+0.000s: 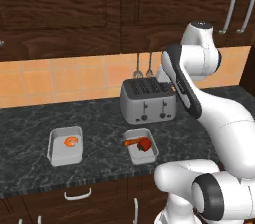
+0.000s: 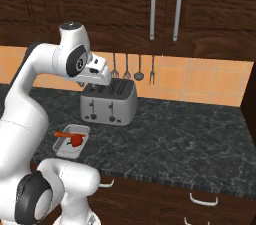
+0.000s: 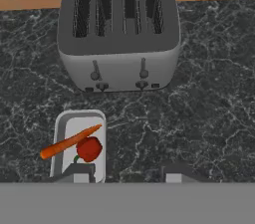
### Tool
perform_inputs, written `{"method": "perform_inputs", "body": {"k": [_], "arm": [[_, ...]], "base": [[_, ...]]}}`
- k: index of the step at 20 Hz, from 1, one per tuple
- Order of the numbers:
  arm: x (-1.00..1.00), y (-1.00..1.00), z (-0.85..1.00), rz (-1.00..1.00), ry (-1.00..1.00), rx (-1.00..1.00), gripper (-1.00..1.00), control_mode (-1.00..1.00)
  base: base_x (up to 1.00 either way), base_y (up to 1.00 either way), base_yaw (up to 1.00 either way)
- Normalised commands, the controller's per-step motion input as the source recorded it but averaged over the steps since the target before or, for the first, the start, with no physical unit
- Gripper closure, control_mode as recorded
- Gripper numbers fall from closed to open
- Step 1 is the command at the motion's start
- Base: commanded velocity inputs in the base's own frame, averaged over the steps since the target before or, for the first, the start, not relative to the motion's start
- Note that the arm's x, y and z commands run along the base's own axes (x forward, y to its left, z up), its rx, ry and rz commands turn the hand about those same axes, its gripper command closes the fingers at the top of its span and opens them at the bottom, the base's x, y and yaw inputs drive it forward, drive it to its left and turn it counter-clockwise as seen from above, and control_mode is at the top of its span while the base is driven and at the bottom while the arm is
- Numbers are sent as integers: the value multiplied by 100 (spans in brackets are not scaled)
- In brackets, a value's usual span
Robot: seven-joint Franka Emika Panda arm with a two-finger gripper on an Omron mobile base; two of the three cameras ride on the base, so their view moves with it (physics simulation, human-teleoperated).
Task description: Take the meat container that has the shrimp and place it on the second highest rack of the freezer. Then take the vegetable container that has the bell pepper and carrot and place it on the highest rack of the freezer.
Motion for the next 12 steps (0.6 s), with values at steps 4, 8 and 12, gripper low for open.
{"method": "perform_inputs", "body": {"k": [4,8,12], "arm": [[-17,0,0,0,2,0,-100,-100],[-53,16,-15,-8,3,0,-100,-100],[-54,78,-58,-32,1,0,-100,-100]], "base": [[0,0,0],[0,0,0],[0,0,0]]}}
